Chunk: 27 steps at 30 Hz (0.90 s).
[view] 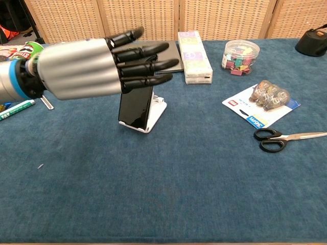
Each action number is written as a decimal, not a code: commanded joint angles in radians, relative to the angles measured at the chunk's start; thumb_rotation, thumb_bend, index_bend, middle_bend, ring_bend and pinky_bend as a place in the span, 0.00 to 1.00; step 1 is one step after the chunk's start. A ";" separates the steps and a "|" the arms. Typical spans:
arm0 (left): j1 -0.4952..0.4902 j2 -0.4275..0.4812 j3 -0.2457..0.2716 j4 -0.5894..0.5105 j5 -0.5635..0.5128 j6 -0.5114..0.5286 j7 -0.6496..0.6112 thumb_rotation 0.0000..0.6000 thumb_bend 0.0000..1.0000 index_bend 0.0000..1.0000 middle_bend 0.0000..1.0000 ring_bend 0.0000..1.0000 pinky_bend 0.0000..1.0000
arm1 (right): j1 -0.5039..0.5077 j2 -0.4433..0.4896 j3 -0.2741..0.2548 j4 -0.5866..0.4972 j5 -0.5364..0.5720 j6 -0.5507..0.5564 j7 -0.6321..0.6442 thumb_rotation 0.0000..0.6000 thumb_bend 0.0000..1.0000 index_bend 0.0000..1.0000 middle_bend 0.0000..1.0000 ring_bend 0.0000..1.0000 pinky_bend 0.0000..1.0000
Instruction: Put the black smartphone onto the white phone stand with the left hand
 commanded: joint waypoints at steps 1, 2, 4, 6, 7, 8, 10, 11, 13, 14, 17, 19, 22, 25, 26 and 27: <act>0.086 0.125 -0.066 -0.242 -0.081 0.109 -0.072 1.00 0.00 0.00 0.00 0.01 0.22 | 0.000 0.000 -0.002 -0.001 -0.004 0.000 -0.001 1.00 0.00 0.00 0.00 0.00 0.00; 0.108 0.145 -0.075 -0.294 -0.100 0.121 -0.096 1.00 0.00 0.00 0.00 0.00 0.21 | 0.000 0.000 -0.004 -0.002 -0.005 -0.001 -0.003 1.00 0.00 0.00 0.00 0.00 0.00; 0.166 0.187 -0.094 -0.412 -0.155 0.138 -0.158 1.00 0.00 0.00 0.00 0.00 0.21 | 0.001 -0.001 -0.006 -0.004 -0.008 -0.004 -0.007 1.00 0.00 0.00 0.00 0.00 0.00; 0.202 0.215 -0.103 -0.485 -0.185 0.144 -0.196 1.00 0.00 0.00 0.00 0.00 0.20 | 0.001 -0.002 -0.007 -0.006 -0.010 -0.005 -0.011 1.00 0.00 0.00 0.00 0.00 0.00; 0.229 0.229 -0.112 -0.529 -0.213 0.152 -0.224 1.00 0.00 0.00 0.00 0.00 0.19 | 0.002 -0.003 -0.007 -0.007 -0.011 -0.006 -0.014 1.00 0.00 0.00 0.00 0.00 0.00; 0.248 0.237 -0.118 -0.558 -0.233 0.157 -0.244 1.00 0.00 0.00 0.00 0.00 0.18 | 0.002 -0.003 -0.008 -0.007 -0.013 -0.006 -0.015 1.00 0.00 0.00 0.00 0.00 0.00; 0.310 0.259 -0.131 -0.640 -0.293 0.173 -0.319 1.00 0.00 0.00 0.00 0.00 0.17 | 0.003 -0.005 -0.009 -0.007 -0.016 -0.008 -0.020 1.00 0.00 0.00 0.00 0.00 0.00; 0.331 0.264 -0.135 -0.664 -0.313 0.179 -0.350 1.00 0.00 0.00 0.00 0.00 0.16 | 0.004 -0.005 -0.009 -0.007 -0.016 -0.009 -0.022 1.00 0.00 0.00 0.00 0.00 0.00; 0.393 0.280 -0.148 -0.726 -0.375 0.195 -0.450 1.00 0.00 0.00 0.00 0.00 0.14 | 0.006 -0.008 -0.009 -0.006 -0.013 -0.014 -0.028 1.00 0.00 0.00 0.00 0.00 0.00; 0.425 0.286 -0.153 -0.753 -0.406 0.199 -0.503 1.00 0.00 0.00 0.00 0.00 0.13 | 0.007 -0.010 -0.009 -0.006 -0.010 -0.018 -0.030 1.00 0.00 0.00 0.00 0.00 0.00; 0.538 0.315 -0.153 -0.836 -0.515 0.199 -0.667 1.00 0.00 0.00 0.00 0.00 0.08 | 0.010 -0.015 -0.009 -0.004 -0.007 -0.025 -0.041 1.00 0.00 0.00 0.00 0.00 0.00; 0.618 0.352 -0.143 -0.904 -0.577 0.199 -0.728 1.00 0.00 0.00 0.00 0.00 0.04 | 0.011 -0.020 -0.010 -0.005 -0.014 -0.025 -0.054 1.00 0.00 0.00 0.00 0.00 0.00; 0.670 0.421 -0.112 -1.017 -0.614 0.136 -0.794 1.00 0.00 0.00 0.00 0.00 0.00 | 0.009 -0.026 -0.010 -0.003 -0.021 -0.016 -0.070 1.00 0.00 0.00 0.00 0.00 0.00; 0.685 0.516 -0.070 -1.109 -0.622 0.043 -0.826 1.00 0.00 0.00 0.00 0.00 0.00 | 0.004 -0.040 -0.005 0.007 -0.032 0.008 -0.079 1.00 0.00 0.00 0.00 0.00 0.00; 0.687 0.533 -0.067 -1.114 -0.614 0.033 -0.825 1.00 0.00 0.00 0.00 0.00 0.00 | 0.002 -0.045 -0.003 0.012 -0.036 0.017 -0.081 1.00 0.00 0.00 0.00 0.00 0.00; 0.691 0.545 -0.070 -1.113 -0.607 0.024 -0.824 1.00 0.00 0.00 0.00 0.00 0.00 | 0.000 -0.051 -0.001 0.019 -0.038 0.025 -0.085 1.00 0.00 0.00 0.00 0.00 0.00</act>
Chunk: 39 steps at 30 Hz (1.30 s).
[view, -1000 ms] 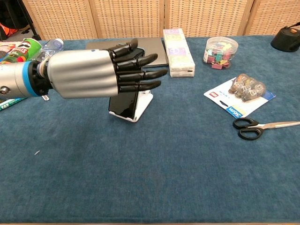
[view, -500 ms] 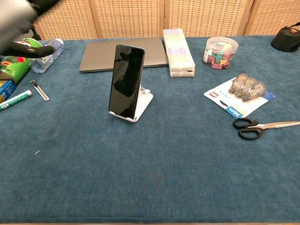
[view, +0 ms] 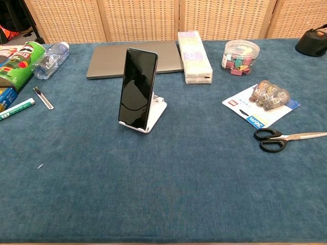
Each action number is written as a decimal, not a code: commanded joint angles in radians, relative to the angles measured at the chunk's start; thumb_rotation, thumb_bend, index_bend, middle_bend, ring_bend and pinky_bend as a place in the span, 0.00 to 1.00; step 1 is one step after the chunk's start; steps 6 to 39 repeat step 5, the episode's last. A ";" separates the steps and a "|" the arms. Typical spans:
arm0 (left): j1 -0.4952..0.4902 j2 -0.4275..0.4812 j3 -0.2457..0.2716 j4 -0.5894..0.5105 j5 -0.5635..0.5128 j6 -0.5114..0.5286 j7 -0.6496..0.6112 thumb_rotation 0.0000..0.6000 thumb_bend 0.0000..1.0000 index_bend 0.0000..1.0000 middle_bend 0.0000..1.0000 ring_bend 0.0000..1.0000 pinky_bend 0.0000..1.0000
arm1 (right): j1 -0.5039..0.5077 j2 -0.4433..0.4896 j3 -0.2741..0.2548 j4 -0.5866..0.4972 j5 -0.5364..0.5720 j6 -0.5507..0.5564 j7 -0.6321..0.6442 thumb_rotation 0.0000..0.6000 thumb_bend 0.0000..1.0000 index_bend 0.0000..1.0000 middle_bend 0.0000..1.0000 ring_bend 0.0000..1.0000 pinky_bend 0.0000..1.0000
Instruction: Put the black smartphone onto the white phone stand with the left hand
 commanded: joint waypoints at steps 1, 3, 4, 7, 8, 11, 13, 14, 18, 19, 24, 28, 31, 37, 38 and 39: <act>0.045 0.103 0.031 -0.075 -0.018 -0.090 -0.050 1.00 0.00 0.00 0.00 0.00 0.00 | -0.006 -0.016 0.006 0.016 -0.008 0.021 -0.012 1.00 0.00 0.00 0.00 0.00 0.00; 0.047 0.130 0.033 -0.098 -0.012 -0.126 -0.062 1.00 0.00 0.00 0.00 0.00 0.00 | -0.009 -0.022 0.010 0.021 -0.004 0.028 -0.024 1.00 0.00 0.00 0.00 0.00 0.00; 0.047 0.141 0.032 -0.107 -0.010 -0.139 -0.065 1.00 0.00 0.00 0.00 0.00 0.00 | -0.010 -0.025 0.012 0.023 -0.001 0.030 -0.031 1.00 0.00 0.00 0.00 0.00 0.00; 0.049 0.150 0.028 -0.114 -0.007 -0.149 -0.060 1.00 0.00 0.00 0.00 0.00 0.00 | -0.011 -0.028 0.015 0.025 0.003 0.034 -0.040 1.00 0.00 0.00 0.00 0.00 0.00; 0.049 0.150 0.028 -0.114 -0.007 -0.149 -0.060 1.00 0.00 0.00 0.00 0.00 0.00 | -0.011 -0.028 0.015 0.025 0.003 0.034 -0.040 1.00 0.00 0.00 0.00 0.00 0.00; 0.049 0.150 0.028 -0.114 -0.007 -0.149 -0.060 1.00 0.00 0.00 0.00 0.00 0.00 | -0.011 -0.028 0.015 0.025 0.003 0.034 -0.040 1.00 0.00 0.00 0.00 0.00 0.00; 0.049 0.150 0.028 -0.114 -0.007 -0.149 -0.060 1.00 0.00 0.00 0.00 0.00 0.00 | -0.011 -0.028 0.015 0.025 0.003 0.034 -0.040 1.00 0.00 0.00 0.00 0.00 0.00; 0.049 0.150 0.028 -0.114 -0.007 -0.149 -0.060 1.00 0.00 0.00 0.00 0.00 0.00 | -0.011 -0.028 0.015 0.025 0.003 0.034 -0.040 1.00 0.00 0.00 0.00 0.00 0.00; 0.049 0.150 0.028 -0.114 -0.007 -0.149 -0.060 1.00 0.00 0.00 0.00 0.00 0.00 | -0.011 -0.028 0.015 0.025 0.003 0.034 -0.040 1.00 0.00 0.00 0.00 0.00 0.00; 0.049 0.150 0.028 -0.114 -0.007 -0.149 -0.060 1.00 0.00 0.00 0.00 0.00 0.00 | -0.011 -0.028 0.015 0.025 0.003 0.034 -0.040 1.00 0.00 0.00 0.00 0.00 0.00; 0.049 0.150 0.028 -0.114 -0.007 -0.149 -0.060 1.00 0.00 0.00 0.00 0.00 0.00 | -0.011 -0.028 0.015 0.025 0.003 0.034 -0.040 1.00 0.00 0.00 0.00 0.00 0.00; 0.049 0.150 0.028 -0.114 -0.007 -0.149 -0.060 1.00 0.00 0.00 0.00 0.00 0.00 | -0.011 -0.028 0.015 0.025 0.003 0.034 -0.040 1.00 0.00 0.00 0.00 0.00 0.00; 0.049 0.150 0.028 -0.114 -0.007 -0.149 -0.060 1.00 0.00 0.00 0.00 0.00 0.00 | -0.011 -0.028 0.015 0.025 0.003 0.034 -0.040 1.00 0.00 0.00 0.00 0.00 0.00; 0.049 0.150 0.028 -0.114 -0.007 -0.149 -0.060 1.00 0.00 0.00 0.00 0.00 0.00 | -0.011 -0.028 0.015 0.025 0.003 0.034 -0.040 1.00 0.00 0.00 0.00 0.00 0.00; 0.049 0.150 0.028 -0.114 -0.007 -0.149 -0.060 1.00 0.00 0.00 0.00 0.00 0.00 | -0.011 -0.028 0.015 0.025 0.003 0.034 -0.040 1.00 0.00 0.00 0.00 0.00 0.00; 0.049 0.150 0.028 -0.114 -0.007 -0.149 -0.060 1.00 0.00 0.00 0.00 0.00 0.00 | -0.011 -0.028 0.015 0.025 0.003 0.034 -0.040 1.00 0.00 0.00 0.00 0.00 0.00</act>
